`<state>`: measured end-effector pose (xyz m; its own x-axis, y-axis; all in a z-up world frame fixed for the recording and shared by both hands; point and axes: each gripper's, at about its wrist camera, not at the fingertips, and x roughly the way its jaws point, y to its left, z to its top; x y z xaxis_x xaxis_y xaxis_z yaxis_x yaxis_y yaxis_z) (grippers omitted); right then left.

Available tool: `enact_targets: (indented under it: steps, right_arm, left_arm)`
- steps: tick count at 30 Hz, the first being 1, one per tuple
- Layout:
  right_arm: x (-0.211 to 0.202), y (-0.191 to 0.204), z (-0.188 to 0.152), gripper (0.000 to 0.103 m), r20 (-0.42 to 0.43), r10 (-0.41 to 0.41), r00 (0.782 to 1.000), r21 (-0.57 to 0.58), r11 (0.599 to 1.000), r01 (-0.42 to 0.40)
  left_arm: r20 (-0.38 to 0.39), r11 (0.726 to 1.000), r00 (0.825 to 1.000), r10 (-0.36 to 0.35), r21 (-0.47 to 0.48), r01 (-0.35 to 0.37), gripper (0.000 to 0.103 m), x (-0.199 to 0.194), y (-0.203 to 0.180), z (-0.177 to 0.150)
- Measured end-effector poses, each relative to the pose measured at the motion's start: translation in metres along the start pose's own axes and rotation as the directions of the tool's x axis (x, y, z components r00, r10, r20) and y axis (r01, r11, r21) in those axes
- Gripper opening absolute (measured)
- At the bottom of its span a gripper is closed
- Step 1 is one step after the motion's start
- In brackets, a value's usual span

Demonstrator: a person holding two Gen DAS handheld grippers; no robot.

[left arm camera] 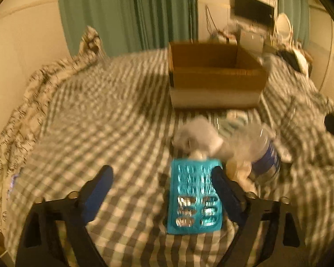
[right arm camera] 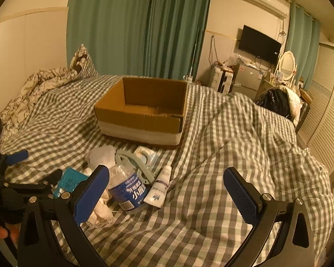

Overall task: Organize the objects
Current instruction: 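Grasp the teal blister pack with the left tool while the right tool grasps the white sock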

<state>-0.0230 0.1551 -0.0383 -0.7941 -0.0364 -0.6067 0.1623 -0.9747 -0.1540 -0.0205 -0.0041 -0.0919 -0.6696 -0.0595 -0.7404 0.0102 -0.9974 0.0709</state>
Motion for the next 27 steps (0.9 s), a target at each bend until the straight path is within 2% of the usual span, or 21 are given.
enact_targets:
  steps: [8, 11, 13, 15, 16, 17, 20, 27]
  right_arm:
    - [0.015, 0.008, -0.010, 0.103, -0.045, 0.009, 0.999, -0.028, 1.000, -0.010]
    - [0.016, 0.011, -0.011, 0.103, -0.053, 0.008, 0.999, -0.037, 0.999, -0.010]
    - [0.016, 0.013, -0.012, 0.103, -0.058, 0.005, 0.998, -0.043, 0.999, -0.008]
    - [0.017, 0.016, -0.012, 0.103, -0.062, 0.005, 0.998, -0.051, 0.999, -0.008]
    - [0.017, 0.017, -0.012, 0.103, -0.064, 0.004, 0.998, -0.056, 0.998, -0.008]
    - [0.016, 0.018, -0.013, 0.103, -0.066, 0.004, 0.998, -0.059, 0.998, -0.008]
    - [0.015, 0.022, -0.013, 0.103, -0.068, 0.002, 0.998, -0.071, 0.997, -0.006]
    - [0.018, 0.042, -0.020, 0.103, -0.097, 0.026, 0.995, -0.114, 0.993, -0.037]
  left_arm:
    - [-0.129, 0.991, 0.988, -0.087, 0.090, 0.099, 0.085, 0.036, -0.027, -0.024]
    - [-0.149, 0.984, 0.985, -0.092, 0.139, 0.113, 0.085, 0.038, -0.037, -0.030]
    - [-0.162, 0.974, 0.980, -0.119, 0.170, 0.147, 0.085, 0.036, -0.044, -0.032]
    - [-0.159, 0.972, 0.979, -0.126, 0.177, 0.154, 0.085, 0.036, -0.045, -0.033]
    - [-0.157, 0.972, 0.980, -0.126, 0.180, 0.154, 0.076, 0.035, -0.044, -0.034]
    - [-0.157, 0.972, 0.979, -0.128, 0.178, 0.156, 0.071, 0.035, -0.043, -0.034]
    - [-0.154, 0.976, 0.977, -0.144, 0.141, 0.166, 0.071, 0.031, -0.035, -0.032]
    - [-0.090, 0.984, 0.986, -0.141, 0.095, 0.150, 0.071, 0.003, -0.013, -0.015]
